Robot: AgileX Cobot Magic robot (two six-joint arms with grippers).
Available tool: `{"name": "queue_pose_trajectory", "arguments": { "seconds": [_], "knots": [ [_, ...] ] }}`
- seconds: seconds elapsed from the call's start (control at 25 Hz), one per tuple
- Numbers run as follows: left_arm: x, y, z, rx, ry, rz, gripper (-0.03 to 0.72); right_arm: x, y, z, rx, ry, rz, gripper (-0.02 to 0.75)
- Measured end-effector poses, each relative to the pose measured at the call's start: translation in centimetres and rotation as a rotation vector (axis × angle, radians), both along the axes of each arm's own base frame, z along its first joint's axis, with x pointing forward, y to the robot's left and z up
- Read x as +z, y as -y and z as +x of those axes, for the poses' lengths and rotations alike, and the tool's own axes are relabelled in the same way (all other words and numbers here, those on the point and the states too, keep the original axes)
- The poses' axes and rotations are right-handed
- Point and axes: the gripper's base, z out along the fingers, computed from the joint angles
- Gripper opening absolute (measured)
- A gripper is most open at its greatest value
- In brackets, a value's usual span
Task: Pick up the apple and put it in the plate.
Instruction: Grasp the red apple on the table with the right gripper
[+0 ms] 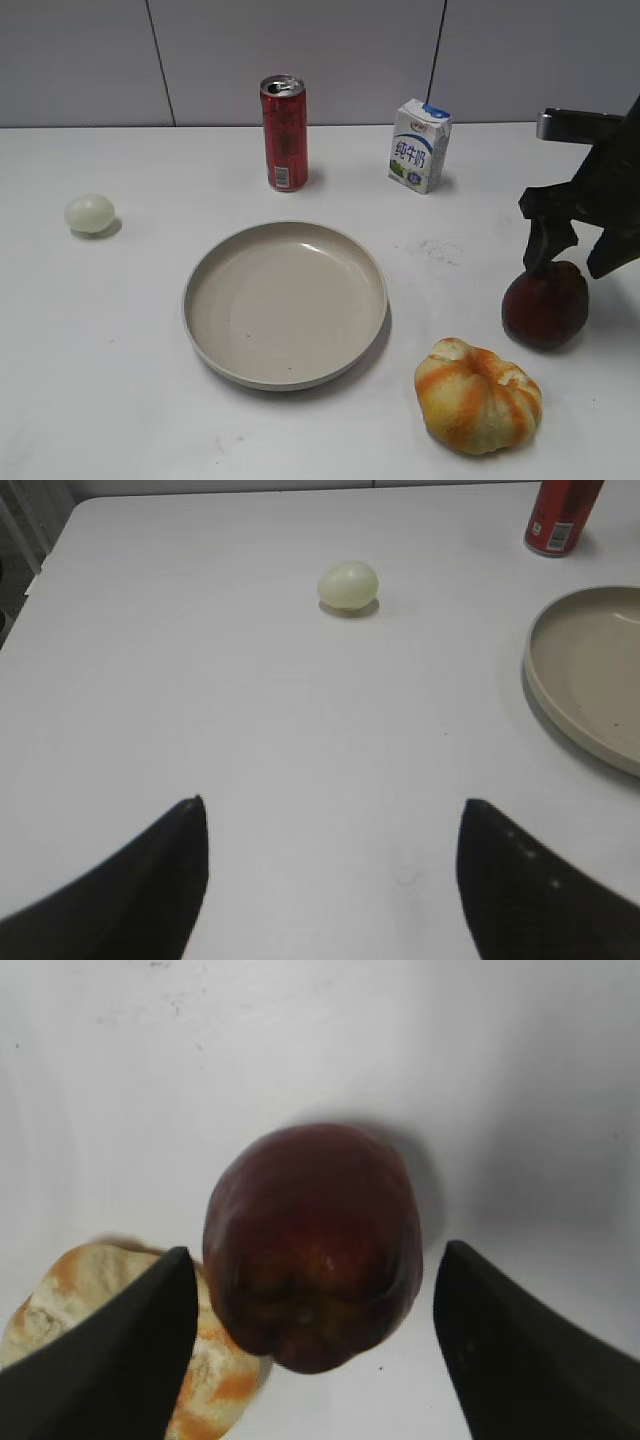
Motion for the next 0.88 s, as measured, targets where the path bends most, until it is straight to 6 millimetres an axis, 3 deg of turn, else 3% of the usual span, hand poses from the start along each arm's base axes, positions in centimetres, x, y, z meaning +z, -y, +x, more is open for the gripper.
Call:
{"name": "queue_pose_trajectory", "arguments": {
  "seconds": [0.36,0.72,0.88],
  "knots": [
    [0.0,0.0,0.0,0.0,0.0,0.0,0.589,-2.3,-0.1,0.6,-0.021,-0.067,-0.003,0.554],
    [0.0,0.0,0.0,0.0,0.0,0.0,0.589,-2.1,-0.2,0.9,-0.016,-0.09,0.001,0.528],
    [0.0,0.0,0.0,0.0,0.0,0.0,0.589,-0.8,-1.4,1.6,0.025,-0.101,0.01,0.528]
  ]
}}
